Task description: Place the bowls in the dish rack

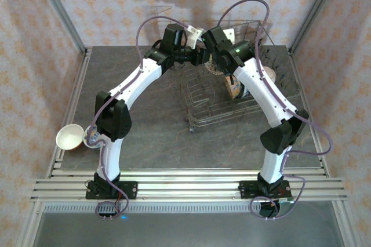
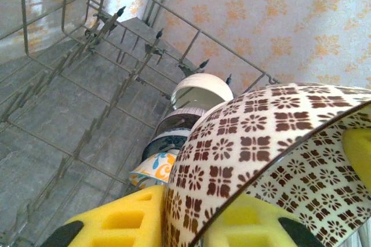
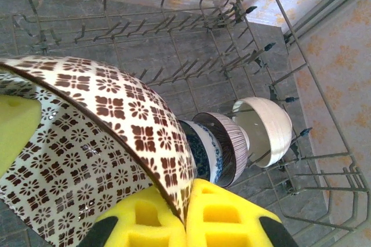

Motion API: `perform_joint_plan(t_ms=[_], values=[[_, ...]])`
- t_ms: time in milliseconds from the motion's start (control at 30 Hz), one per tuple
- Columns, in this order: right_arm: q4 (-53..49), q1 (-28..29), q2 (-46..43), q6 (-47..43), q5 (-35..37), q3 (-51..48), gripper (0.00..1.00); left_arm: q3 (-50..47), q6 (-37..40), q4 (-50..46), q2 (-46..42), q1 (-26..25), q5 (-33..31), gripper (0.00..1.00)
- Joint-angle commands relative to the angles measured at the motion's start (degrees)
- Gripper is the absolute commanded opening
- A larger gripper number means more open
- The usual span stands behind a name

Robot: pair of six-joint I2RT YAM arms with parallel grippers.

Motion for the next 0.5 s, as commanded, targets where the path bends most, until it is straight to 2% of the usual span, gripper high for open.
perform_joint_plan(t_ms=[0, 167, 300, 367, 400, 467], values=[[0.81, -0.58, 0.49, -1.24, -0.74, 2.58, 0.00, 2.14, 0.14, 2.49, 1.12, 0.14, 3.02, 0.13], [1.02, -1.61, 0.50, -1.58, -4.60, 2.85, 0.00, 1.84, 1.03, 3.11, 1.17, 0.07, 3.55, 0.00], [0.86, -2.57, 0.39, -1.91, -7.20, 2.05, 0.00, 1.00, 0.99, 7.00, 0.95, 0.13, 6.44, 0.00], [1.07, -3.25, 0.02, -2.19, -8.96, 1.28, 0.08, 1.32, 1.04, 8.23, 1.25, 0.14, 6.92, 0.00], [1.16, -3.62, -0.20, -2.35, -9.85, 0.93, 0.15, 1.43, 1.07, 8.61, 1.37, 0.13, 7.06, 0.00], [1.67, -4.72, -1.12, -2.47, -12.34, -0.11, 0.36, 1.89, 1.15, 8.89, 1.78, 0.13, 7.17, 0.00]])
